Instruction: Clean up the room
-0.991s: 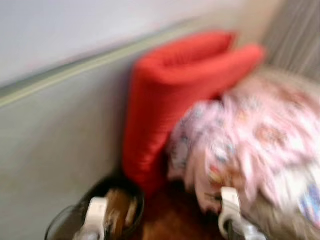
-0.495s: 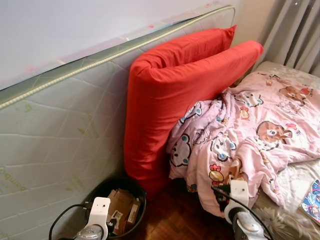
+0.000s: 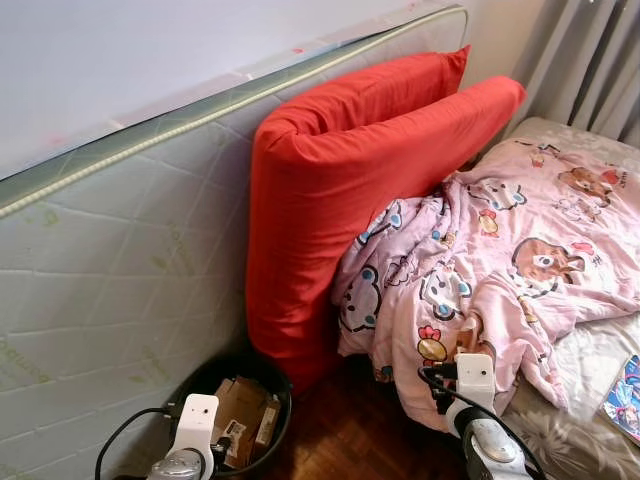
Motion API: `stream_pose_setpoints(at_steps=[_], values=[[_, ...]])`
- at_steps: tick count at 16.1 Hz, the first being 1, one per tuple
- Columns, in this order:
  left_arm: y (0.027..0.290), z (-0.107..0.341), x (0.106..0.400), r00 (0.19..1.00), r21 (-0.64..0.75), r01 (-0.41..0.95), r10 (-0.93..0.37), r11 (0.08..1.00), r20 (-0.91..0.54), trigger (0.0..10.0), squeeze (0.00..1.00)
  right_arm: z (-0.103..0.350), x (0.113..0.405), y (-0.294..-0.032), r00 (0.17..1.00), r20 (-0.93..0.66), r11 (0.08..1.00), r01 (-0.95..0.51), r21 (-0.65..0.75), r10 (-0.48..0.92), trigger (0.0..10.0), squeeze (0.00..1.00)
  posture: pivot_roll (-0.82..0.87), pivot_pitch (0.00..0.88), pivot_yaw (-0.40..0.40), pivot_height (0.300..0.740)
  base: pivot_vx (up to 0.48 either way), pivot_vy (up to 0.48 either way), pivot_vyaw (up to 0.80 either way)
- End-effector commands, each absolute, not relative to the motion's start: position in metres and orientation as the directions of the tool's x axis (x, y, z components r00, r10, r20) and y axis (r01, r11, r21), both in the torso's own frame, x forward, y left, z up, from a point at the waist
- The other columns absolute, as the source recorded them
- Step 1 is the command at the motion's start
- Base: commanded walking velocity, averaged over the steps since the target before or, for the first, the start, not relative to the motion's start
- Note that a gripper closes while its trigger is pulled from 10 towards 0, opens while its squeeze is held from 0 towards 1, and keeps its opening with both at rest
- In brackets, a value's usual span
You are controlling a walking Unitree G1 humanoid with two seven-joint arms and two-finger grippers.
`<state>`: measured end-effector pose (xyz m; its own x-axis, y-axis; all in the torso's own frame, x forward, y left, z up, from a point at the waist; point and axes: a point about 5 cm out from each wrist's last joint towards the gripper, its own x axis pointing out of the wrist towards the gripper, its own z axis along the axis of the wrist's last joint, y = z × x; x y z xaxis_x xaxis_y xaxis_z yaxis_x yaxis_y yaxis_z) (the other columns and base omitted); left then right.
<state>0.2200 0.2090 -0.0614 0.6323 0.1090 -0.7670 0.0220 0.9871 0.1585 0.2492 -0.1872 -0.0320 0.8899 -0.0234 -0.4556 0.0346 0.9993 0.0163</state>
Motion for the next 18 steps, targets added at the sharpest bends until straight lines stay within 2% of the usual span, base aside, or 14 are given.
stream_pose_setpoints(at_steps=[1,14,15,16,18], values=[[0.211,-0.063,0.217,0.622,0.162,0.017,0.116,0.987,-0.775,10.0,0.00,-0.033,0.247,-0.189,0.892,-0.450,0.997,0.068,0.020,-0.052,10.0,0.00,-0.10,0.000,-0.020,0.740,0.000,0.000,0.00],[0.211,-0.065,0.213,0.623,0.156,0.001,0.122,0.988,-0.773,10.0,0.00,-0.031,0.244,-0.189,0.913,-0.400,0.996,0.091,0.025,-0.074,10.0,0.00,-0.11,0.000,-0.035,0.740,0.000,0.000,0.00],[0.211,-0.065,0.214,0.624,0.156,-0.001,0.122,0.988,-0.772,10.0,0.00,0.032,0.274,-0.200,0.998,0.028,0.998,0.062,-0.005,-0.062,10.0,0.00,-0.11,0.000,-0.031,0.740,0.000,0.000,0.00],[0.211,-0.065,0.214,0.624,0.156,-0.001,0.122,0.988,-0.772,10.0,0.00,0.064,0.280,-0.202,0.980,0.196,0.999,0.047,0.001,-0.046,10.0,0.00,-0.11,0.000,-0.030,0.740,0.000,0.000,0.00],[0.211,-0.064,0.214,0.626,0.156,-0.002,0.123,0.988,-0.770,10.0,0.00,0.076,0.288,-0.202,0.973,0.228,0.999,0.042,-0.033,-0.033,10.0,0.00,-0.11,0.000,-0.032,0.740,0.000,0.000,0.00]])
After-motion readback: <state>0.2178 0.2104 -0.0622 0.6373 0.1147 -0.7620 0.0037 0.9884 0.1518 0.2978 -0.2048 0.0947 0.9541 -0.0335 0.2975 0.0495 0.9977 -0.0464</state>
